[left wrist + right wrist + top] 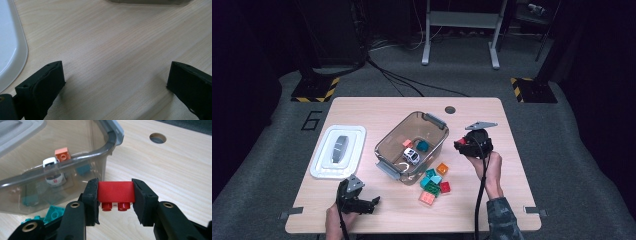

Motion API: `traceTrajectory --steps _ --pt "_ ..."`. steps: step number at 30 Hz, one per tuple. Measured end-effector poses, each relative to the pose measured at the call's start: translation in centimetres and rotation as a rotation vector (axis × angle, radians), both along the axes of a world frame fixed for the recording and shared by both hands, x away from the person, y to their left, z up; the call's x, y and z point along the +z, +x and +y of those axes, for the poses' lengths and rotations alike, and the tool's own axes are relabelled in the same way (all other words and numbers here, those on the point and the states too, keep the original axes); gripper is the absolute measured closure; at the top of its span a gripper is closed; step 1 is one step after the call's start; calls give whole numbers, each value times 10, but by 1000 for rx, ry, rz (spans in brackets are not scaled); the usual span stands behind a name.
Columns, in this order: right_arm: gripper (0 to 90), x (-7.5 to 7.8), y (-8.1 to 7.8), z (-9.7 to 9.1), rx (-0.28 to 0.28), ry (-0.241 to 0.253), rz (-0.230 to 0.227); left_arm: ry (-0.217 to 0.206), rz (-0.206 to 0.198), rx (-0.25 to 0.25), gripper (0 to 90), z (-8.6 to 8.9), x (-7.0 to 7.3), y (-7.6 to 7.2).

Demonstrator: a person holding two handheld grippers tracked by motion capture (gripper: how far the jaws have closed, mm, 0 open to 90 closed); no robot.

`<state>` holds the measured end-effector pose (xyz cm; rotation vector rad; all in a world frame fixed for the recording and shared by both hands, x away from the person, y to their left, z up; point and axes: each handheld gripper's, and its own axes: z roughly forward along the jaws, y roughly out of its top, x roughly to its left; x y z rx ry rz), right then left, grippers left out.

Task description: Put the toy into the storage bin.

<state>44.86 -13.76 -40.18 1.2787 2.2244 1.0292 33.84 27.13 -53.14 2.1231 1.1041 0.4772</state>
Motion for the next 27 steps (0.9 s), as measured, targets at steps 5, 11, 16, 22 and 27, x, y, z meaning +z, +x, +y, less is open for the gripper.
traceTrajectory --steps 5,11,16,22,27 --pt "588 10 5 1 9 -7 -20 0 0 0 9 0 0 0" --pt "588 22 10 5 7 -4 -35 0 0 -2 9 0 0 0" --pt "588 32 14 10 1 2 -44 1 0 -1 9 0 0 0" --pt "588 41 21 19 23 -1 -57 0 3 -2 9 0 0 0" --pt "588 45 27 32 49 -6 -51 0 2 -2 9 0 0 0"
